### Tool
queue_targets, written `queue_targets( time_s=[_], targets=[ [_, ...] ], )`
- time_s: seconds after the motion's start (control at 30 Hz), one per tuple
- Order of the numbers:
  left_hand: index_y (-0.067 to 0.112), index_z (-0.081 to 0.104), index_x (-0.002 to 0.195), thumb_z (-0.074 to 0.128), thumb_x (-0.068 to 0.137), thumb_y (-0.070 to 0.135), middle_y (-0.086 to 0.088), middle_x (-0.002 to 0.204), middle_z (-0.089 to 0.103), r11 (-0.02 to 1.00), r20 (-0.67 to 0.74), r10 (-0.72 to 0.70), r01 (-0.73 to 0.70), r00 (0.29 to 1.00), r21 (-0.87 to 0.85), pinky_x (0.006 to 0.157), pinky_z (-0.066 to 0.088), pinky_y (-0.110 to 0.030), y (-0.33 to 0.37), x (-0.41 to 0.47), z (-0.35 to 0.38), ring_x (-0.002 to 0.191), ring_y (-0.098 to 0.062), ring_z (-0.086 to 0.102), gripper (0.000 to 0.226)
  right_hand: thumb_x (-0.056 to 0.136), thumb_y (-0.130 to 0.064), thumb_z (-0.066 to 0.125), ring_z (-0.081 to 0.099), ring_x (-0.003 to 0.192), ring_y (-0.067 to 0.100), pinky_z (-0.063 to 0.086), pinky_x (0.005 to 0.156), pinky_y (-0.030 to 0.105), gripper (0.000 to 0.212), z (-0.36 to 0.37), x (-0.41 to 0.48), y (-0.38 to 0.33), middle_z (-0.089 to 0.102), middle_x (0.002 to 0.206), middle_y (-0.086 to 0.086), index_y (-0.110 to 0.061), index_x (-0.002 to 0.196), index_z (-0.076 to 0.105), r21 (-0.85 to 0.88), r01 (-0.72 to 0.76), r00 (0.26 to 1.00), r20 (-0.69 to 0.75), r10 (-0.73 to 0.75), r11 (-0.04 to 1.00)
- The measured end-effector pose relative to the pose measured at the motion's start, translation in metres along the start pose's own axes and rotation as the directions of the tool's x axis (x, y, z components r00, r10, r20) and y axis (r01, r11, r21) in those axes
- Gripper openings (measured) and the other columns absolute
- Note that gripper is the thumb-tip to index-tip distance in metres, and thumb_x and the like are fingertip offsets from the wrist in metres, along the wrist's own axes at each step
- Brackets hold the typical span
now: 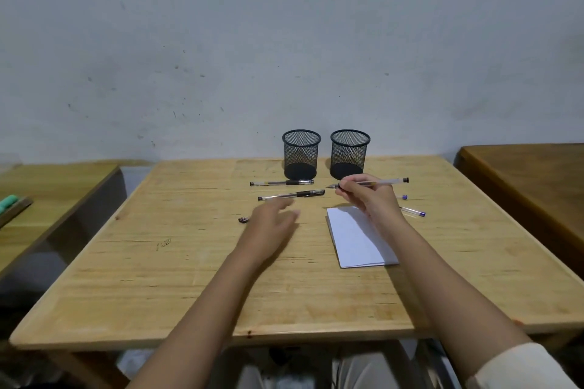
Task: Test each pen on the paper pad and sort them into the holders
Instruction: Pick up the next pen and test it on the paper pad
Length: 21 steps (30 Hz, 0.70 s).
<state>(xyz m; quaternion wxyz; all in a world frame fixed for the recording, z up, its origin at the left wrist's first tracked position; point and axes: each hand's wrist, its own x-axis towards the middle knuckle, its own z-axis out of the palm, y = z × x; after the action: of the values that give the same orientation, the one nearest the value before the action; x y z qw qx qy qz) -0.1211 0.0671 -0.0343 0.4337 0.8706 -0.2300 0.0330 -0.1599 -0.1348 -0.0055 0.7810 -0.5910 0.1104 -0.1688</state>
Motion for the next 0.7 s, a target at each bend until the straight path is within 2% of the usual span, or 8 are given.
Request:
queue_targets(
  time_s=[0.1,0.27,0.33,0.4,0.47,0.53,0.63,0.7],
  targets=[
    [0.021,0.048,0.134,0.054,0.091,0.042,0.003,0.137,0.051,0.995,0.188,0.087,-0.093,0.978,0.023,0.094,0.036,-0.024,0.019,-0.003,0.026,0.121,-0.010,0.048,0.049,0.080,0.003,0.065,0.068,0.072,0.018,0.056,0.068,0.017,0.006,0.002,0.006,0.009,0.067,0.080,0.015,-0.002,0.078,0.067,-0.019,-0.034,0.999,-0.007,0.034,0.999],
    [0.021,0.047,0.135,0.050,0.091,0.045,0.003,0.140,0.049,0.983,0.271,0.100,-0.137,0.957,0.122,0.104,0.039,-0.035,0.020,0.007,0.043,0.127,-0.014,0.044,0.049,0.075,0.003,0.067,0.064,0.075,0.024,0.052,0.076,0.032,0.011,0.001,0.011,0.023,0.067,0.082,0.020,-0.006,0.071,0.062,-0.176,-0.044,0.998,-0.042,0.037,0.983],
    [0.021,0.047,0.136,0.049,0.092,0.047,0.002,0.145,0.045,0.970,0.288,0.089,-0.149,0.953,0.194,0.107,0.036,-0.034,0.016,0.007,0.047,0.132,-0.014,0.039,0.052,0.075,0.007,0.064,0.059,0.062,0.022,0.052,0.061,0.029,0.016,0.000,0.011,0.026,0.063,0.076,0.021,-0.005,0.069,0.057,-0.160,-0.072,0.997,-0.033,0.068,0.984],
    [0.022,0.045,0.138,0.048,0.092,0.048,0.003,0.149,0.040,0.963,0.280,0.086,-0.152,0.956,0.221,0.108,0.032,-0.032,0.013,0.006,0.050,0.136,-0.014,0.035,0.053,0.075,0.013,0.061,0.051,0.047,0.018,0.048,0.047,0.024,0.021,0.000,0.015,0.026,0.057,0.074,0.023,-0.004,0.067,0.052,-0.056,-0.101,0.995,-0.011,0.101,0.993],
    [0.022,0.042,0.140,0.047,0.093,0.048,0.004,0.152,0.034,0.957,0.281,0.089,-0.161,0.955,0.243,0.110,0.027,-0.031,0.012,0.005,0.051,0.140,-0.012,0.028,0.054,0.075,0.016,0.060,0.052,0.041,0.015,0.048,0.045,0.022,0.025,0.000,0.020,0.024,0.055,0.073,0.024,-0.005,0.067,0.049,0.004,-0.100,0.995,0.009,0.100,0.995],
    [0.022,0.035,0.144,0.042,0.094,0.049,0.004,0.155,0.027,0.943,0.308,0.095,-0.184,0.947,0.276,0.114,0.021,-0.030,0.012,0.003,0.051,0.144,-0.010,0.020,0.057,0.075,0.018,0.059,0.051,0.037,0.013,0.047,0.043,0.021,0.029,0.003,0.024,0.022,0.054,0.066,0.022,-0.006,0.064,0.046,-0.007,-0.091,0.996,0.002,0.092,0.996],
    [0.024,0.016,0.150,0.031,0.096,0.053,0.005,0.159,0.008,0.899,0.399,0.064,-0.227,0.915,0.375,0.118,0.006,-0.031,0.010,0.000,0.052,0.146,-0.009,0.005,0.063,0.073,0.016,0.058,0.044,0.032,0.012,0.039,0.039,0.020,0.037,0.007,0.029,0.029,0.047,0.049,0.013,-0.011,0.056,0.039,-0.068,-0.103,0.994,-0.034,0.101,0.992],
    [0.025,0.007,0.151,0.025,0.095,0.056,0.007,0.159,-0.001,0.872,0.421,0.037,-0.235,0.906,0.429,0.118,-0.001,-0.032,0.008,-0.002,0.053,0.146,-0.009,-0.003,0.066,0.068,0.016,0.057,0.037,0.031,0.008,0.033,0.037,0.016,0.039,0.010,0.030,0.034,0.038,0.044,0.009,-0.011,0.054,0.034,-0.166,-0.081,0.994,-0.085,0.068,0.983]
  ],
)
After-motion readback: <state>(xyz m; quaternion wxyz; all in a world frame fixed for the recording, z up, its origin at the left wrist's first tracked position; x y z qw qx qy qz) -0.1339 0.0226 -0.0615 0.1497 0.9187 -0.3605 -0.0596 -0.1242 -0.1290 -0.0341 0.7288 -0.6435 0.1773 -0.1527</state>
